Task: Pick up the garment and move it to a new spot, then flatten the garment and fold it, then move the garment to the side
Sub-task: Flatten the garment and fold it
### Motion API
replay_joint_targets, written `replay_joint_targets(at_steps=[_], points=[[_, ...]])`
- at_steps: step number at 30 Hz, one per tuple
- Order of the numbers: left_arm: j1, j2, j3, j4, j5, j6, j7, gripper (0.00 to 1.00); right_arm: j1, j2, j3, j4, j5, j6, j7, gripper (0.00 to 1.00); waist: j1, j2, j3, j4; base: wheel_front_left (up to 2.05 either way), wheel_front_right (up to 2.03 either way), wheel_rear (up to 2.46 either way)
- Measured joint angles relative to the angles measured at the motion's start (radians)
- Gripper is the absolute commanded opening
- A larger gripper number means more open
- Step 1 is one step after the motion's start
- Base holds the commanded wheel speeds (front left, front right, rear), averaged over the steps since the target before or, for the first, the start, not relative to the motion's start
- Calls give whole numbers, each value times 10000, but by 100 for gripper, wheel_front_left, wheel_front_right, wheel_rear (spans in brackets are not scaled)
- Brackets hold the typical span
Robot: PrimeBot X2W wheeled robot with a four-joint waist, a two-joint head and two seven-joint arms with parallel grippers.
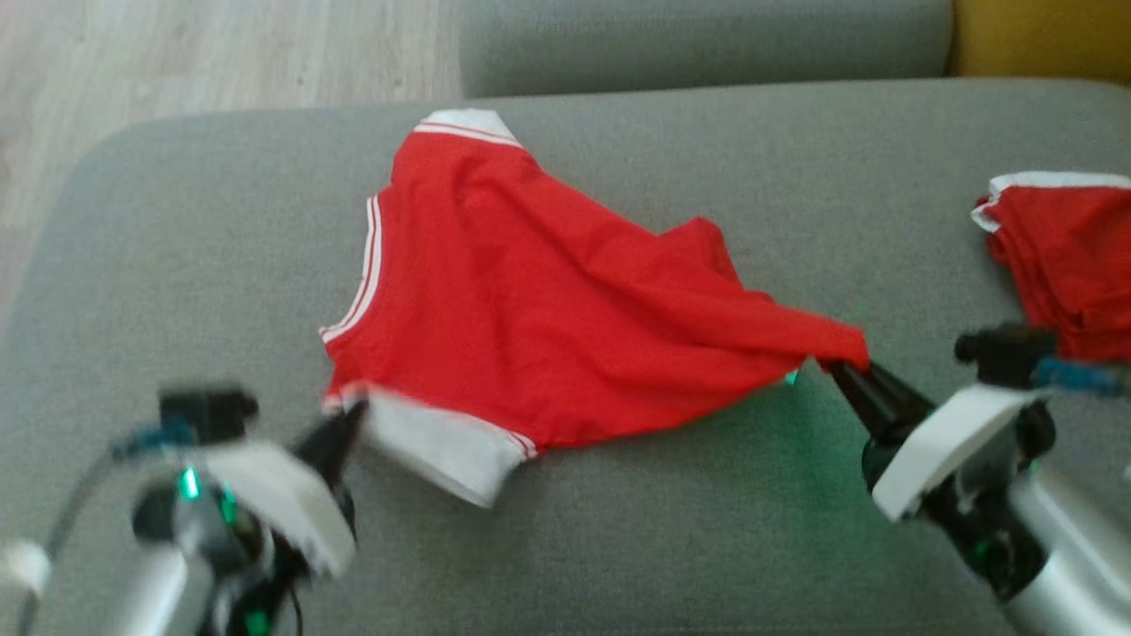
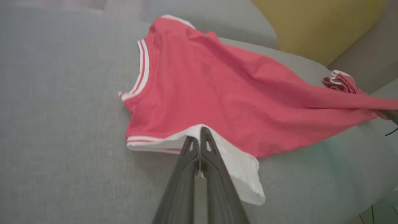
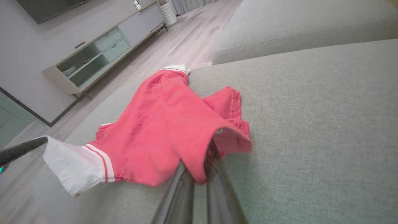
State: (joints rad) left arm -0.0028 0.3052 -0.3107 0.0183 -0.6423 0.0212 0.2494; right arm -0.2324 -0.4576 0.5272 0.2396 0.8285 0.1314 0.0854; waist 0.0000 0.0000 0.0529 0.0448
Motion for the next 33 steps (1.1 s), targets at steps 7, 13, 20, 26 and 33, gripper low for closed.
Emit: replay_joint_targets(at_steps=[7, 13, 20, 26, 33], points=[[-3780, 251, 119, 941, -155, -759, 717, 0, -2107, -625, 157, -483, 2445, 0, 2015, 0, 1, 0, 916, 25, 0, 0, 0], [-7577, 173, 38, 3344, -100, -1166, 936, 0, -5012, -909, 201, 476, 4184, 0, 3728, 0, 2, 0, 2014, 38, 0, 0, 0], [-12760, -328, 10, 6178, 276, -1369, 286, 0, -9027, -688, -222, 2660, 4953, 0, 4566, 0, 4, -1, 3579, 54, 0, 0, 0], [-16035, -518, 364, 7833, 594, -1369, -963, 0, -11543, -184, -706, 3720, 5356, 0, 4401, 0, 4, -1, 4399, 15, 0, 0, 0], [-18285, -744, 522, 9313, 677, -1413, -1896, 0, -13622, -203, -1014, 3908, 5147, 0, 3152, 0, 0, -1, 4608, -169, 0, 0, 0]])
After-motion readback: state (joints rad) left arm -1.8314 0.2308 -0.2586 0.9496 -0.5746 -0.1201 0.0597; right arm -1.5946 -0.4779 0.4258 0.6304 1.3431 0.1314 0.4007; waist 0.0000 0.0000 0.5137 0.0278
